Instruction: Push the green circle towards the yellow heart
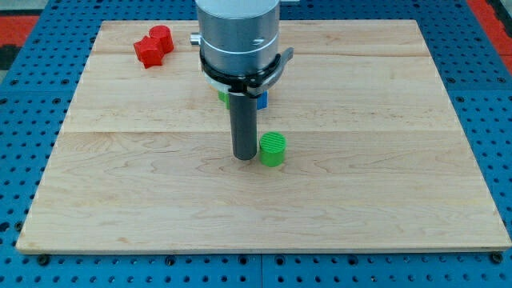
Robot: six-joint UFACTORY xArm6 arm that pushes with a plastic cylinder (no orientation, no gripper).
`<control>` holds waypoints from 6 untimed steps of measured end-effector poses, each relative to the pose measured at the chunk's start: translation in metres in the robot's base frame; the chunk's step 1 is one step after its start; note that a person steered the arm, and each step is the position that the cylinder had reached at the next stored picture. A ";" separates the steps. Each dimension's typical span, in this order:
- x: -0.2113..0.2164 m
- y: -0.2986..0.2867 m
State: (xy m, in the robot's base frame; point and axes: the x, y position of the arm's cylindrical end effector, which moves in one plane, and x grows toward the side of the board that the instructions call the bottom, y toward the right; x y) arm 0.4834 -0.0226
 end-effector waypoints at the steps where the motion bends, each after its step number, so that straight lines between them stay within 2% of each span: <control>1: 0.015 -0.048; 2: 0.085 -0.029; 3: 0.066 0.017; 4: 0.026 0.037; 5: -0.017 0.024; 6: -0.026 0.007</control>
